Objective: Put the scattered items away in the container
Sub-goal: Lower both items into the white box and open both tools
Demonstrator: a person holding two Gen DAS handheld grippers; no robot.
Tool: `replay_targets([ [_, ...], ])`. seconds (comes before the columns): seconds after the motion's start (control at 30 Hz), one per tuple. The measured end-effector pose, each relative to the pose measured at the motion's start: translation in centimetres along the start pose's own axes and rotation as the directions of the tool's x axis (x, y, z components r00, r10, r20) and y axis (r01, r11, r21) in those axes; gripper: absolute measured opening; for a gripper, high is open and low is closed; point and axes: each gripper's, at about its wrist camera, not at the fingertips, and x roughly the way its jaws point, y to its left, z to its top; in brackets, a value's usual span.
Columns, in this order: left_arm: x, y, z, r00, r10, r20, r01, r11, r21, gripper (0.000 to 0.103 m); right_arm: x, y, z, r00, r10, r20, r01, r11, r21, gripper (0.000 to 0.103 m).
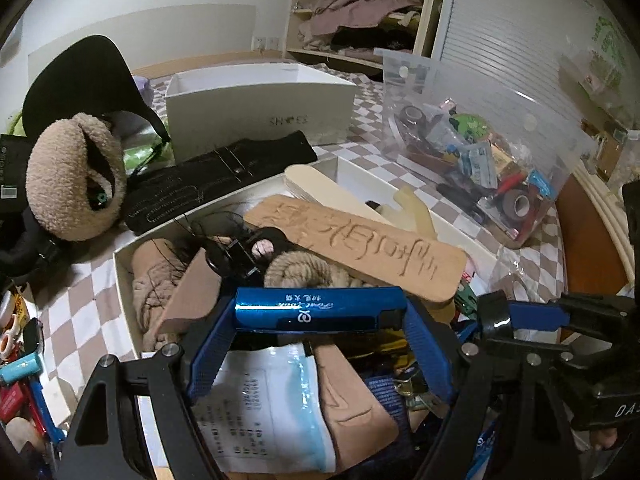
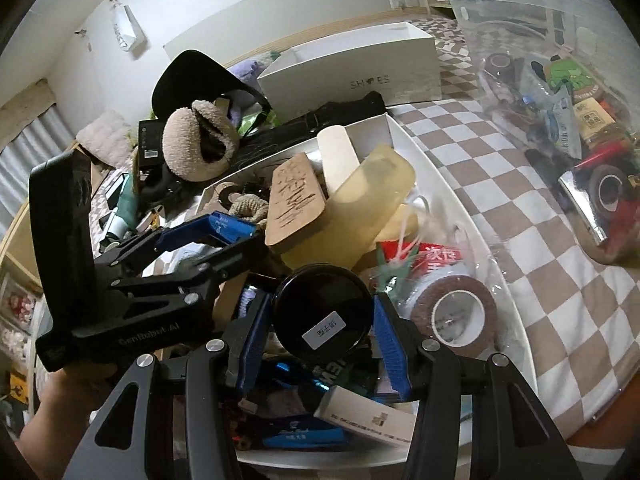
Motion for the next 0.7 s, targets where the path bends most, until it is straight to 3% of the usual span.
replay_targets([
  [0.33, 0.1, 0.2, -0.5, 0.999, 0.024, -0.029, -0.024, 1.000, 0.005, 0.084, 0.5, 0.3, 0.7, 1.000, -0.021, -0.002, 0.021, 1.000, -0.006, 0.052],
  [0.5, -0.7, 0.3, -0.6, 1.000, 0.020, -0.013, -0.020, 1.000, 0.006, 0.095, 0.7, 0.2, 0.9, 1.000, -0.011, -0.004, 0.011, 1.000, 0.010, 0.052],
  [0.7, -1.8, 0.3, -0.7, 1.000, 0.019, 0.007, -0.019, 1.000, 0.009, 0.096, 0.8, 0.1, 0.9, 1.000, -0.011, -0.008, 0.011, 1.000, 0.025, 0.052],
])
